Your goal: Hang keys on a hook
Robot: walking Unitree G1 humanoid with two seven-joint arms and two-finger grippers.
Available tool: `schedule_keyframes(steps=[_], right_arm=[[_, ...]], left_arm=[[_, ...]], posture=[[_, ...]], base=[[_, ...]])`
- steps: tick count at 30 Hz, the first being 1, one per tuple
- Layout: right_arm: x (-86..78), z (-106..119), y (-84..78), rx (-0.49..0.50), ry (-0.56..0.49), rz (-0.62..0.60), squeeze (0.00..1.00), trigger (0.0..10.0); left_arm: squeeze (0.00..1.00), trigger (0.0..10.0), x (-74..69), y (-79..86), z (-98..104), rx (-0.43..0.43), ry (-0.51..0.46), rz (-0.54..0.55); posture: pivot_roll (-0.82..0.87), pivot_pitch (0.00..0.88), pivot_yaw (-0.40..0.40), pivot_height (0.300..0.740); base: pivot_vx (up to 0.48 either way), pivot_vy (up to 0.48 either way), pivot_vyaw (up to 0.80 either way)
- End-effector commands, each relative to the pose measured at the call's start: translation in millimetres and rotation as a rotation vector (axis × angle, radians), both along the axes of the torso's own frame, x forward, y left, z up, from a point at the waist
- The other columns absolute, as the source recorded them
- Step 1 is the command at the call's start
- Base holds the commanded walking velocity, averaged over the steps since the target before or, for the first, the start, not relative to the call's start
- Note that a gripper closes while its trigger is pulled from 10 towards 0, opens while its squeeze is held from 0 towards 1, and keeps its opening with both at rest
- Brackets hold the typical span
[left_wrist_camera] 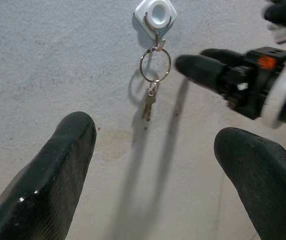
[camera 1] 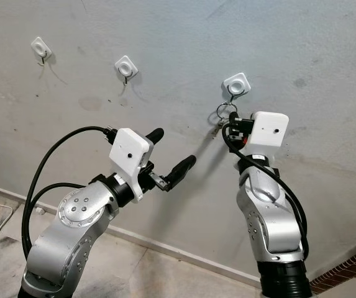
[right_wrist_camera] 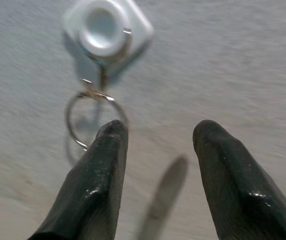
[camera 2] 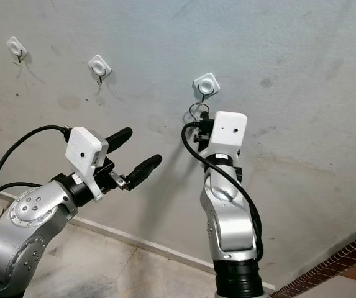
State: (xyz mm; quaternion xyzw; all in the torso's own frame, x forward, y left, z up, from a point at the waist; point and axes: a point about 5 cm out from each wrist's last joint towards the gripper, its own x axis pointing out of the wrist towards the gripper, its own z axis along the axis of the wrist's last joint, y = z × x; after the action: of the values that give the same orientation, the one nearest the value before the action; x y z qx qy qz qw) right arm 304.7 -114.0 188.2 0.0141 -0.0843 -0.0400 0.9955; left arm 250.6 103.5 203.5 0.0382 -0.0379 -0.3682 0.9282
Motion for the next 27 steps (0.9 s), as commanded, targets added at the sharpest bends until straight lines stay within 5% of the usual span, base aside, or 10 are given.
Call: schedule_keyframes(steps=[1,14,23,24,25,27], right_arm=[[-6.1,2,-7.4,-0.024,-0.028,-0.008,1.00,10.0],[-38.6,-9,-42.0,-0.121,0.008,-0.025,1.00,10.0],[-54.5,-11,-46.0,-0.143,0.030,0.047,1.00,10.0],[-54.4,-11,-45.7,-0.141,0.033,0.050,0.98,10.0],[-54.3,-11,-45.3,-0.140,0.036,0.055,0.76,10.0],[-54.3,-11,-44.3,-0.137,0.042,0.066,0.72,10.0]], left_arm=[[0.00,10.0,-0.9,-1.6,-1,0.005,0.002,-0.013],[0.00,10.0,1.4,-7.1,-11,-0.007,0.017,-0.020],[0.00,10.0,4.4,17.7,-44,0.071,0.058,0.161],[0.00,10.0,4.5,18.9,-45,0.069,0.064,0.165],[0.00,10.0,4.8,20.2,-47,0.065,0.072,0.169],[0.00,10.0,5.8,20.9,-49,0.056,0.082,0.179]], posture=[[0.22,0.000,-0.014,0.740],[0.14,0.000,-0.011,0.740],[0.12,0.000,-0.026,0.740],[0.12,0.000,-0.026,0.740],[0.12,0.000,-0.030,0.740],[0.12,0.000,-0.035,0.740]], base=[[0.000,0.000,0.00],[0.000,0.000,0.00],[0.000,0.000,0.00],[0.000,0.000,0.00],[0.000,0.000,0.00],[0.000,0.000,-0.40]])
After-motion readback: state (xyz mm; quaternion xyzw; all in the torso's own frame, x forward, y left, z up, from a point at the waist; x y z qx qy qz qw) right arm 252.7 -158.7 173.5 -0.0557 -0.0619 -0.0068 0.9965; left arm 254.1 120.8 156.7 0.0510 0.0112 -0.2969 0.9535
